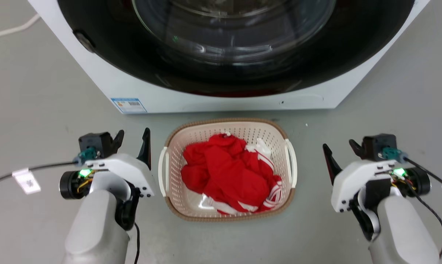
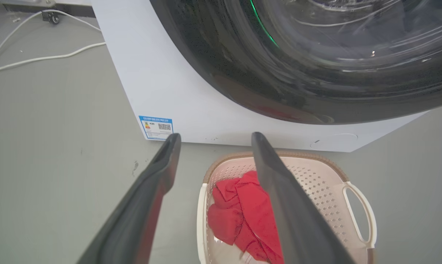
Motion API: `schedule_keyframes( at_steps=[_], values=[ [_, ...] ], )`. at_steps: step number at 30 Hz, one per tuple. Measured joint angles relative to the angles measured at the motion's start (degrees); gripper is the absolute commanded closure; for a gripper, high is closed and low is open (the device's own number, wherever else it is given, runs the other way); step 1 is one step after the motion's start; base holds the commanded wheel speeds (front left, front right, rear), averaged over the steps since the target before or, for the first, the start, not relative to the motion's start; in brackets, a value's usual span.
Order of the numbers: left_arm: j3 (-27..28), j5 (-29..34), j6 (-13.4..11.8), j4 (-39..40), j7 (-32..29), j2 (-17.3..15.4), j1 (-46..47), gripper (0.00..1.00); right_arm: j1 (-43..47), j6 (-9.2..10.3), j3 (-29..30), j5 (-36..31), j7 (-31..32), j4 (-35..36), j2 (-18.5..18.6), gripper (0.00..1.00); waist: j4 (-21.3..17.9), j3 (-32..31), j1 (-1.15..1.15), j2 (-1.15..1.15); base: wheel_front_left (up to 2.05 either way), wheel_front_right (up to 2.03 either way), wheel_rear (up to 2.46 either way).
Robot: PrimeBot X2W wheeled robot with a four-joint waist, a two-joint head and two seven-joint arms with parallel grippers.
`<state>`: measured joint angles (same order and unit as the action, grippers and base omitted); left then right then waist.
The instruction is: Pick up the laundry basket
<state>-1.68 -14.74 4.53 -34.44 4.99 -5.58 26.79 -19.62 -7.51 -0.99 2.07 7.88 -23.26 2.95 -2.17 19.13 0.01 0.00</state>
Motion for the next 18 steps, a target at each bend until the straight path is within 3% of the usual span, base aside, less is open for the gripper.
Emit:
schedule_keyframes(
  at_steps=[7,18],
  values=[
    [-1.19,-2.25,1.89,-10.78,-6.27,-2.22,7.55,0.00,-8.15,0.00,-3.58,2.20,3.13,-10.37,-0.01,0.00,-0.86,6.35,0.00,0.00,0.00,0.00,0.00],
    [-4.02,-5.25,2.80,-24.01,-13.17,-4.36,17.10,0.00,-21.58,0.00,-9.91,6.43,4.70,-27.33,0.01,0.00,-2.46,15.38,0.00,0.00,0.00,0.00,0.00]
  ],
)
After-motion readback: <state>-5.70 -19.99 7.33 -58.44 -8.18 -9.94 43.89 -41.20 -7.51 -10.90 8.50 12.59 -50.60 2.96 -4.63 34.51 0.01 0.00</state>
